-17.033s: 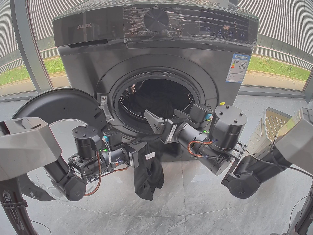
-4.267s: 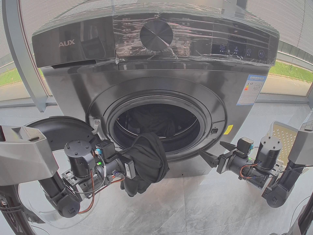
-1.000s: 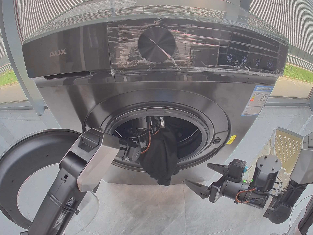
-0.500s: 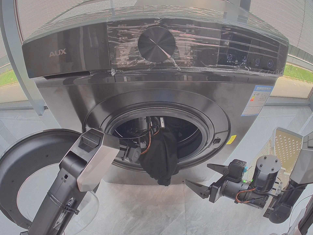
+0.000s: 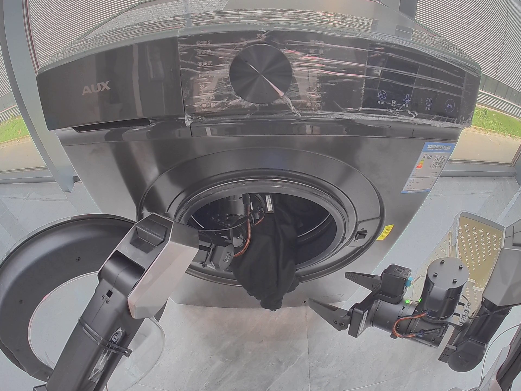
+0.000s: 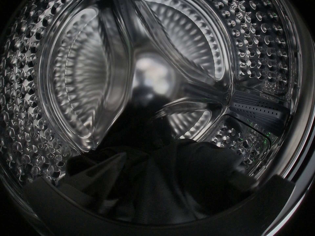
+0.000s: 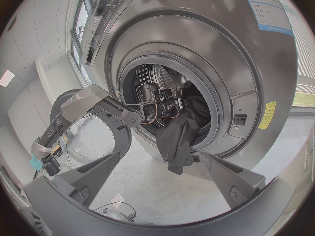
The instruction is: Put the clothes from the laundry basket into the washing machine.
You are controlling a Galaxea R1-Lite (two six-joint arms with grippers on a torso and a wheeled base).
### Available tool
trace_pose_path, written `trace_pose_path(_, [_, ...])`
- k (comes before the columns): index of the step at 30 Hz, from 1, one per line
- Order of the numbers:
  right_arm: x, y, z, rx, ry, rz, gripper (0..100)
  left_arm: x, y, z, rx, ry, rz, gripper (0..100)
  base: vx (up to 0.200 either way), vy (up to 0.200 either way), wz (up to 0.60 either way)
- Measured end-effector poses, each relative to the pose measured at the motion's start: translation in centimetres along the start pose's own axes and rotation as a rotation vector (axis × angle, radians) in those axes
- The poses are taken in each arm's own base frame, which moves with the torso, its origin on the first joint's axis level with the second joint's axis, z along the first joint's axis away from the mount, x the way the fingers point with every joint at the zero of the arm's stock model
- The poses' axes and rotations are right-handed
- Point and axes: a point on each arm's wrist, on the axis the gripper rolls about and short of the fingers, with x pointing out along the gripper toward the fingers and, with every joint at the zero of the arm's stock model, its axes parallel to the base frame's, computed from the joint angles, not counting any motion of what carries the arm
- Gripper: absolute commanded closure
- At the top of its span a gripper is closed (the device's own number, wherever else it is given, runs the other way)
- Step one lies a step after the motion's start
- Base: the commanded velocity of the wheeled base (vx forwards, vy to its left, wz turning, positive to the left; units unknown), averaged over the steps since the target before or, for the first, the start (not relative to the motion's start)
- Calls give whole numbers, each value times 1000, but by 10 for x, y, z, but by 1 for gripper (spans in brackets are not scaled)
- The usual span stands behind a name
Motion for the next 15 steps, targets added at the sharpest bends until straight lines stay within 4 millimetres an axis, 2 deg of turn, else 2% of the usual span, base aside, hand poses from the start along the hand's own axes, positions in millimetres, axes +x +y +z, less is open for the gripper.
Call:
trace_pose_path(4, [0, 0, 0, 0, 0, 0, 0, -1, 0, -2, 2, 9, 1, 0, 0, 0, 0])
trace_pose_path(8, [0, 0, 0, 0, 0, -1, 0, -8, 2, -13, 14, 70, 9, 0, 0, 0, 0])
trace_pose_path(15, [0, -2, 1, 2, -3, -7, 0, -34, 4, -21, 36, 199, -12, 0, 0, 0, 0])
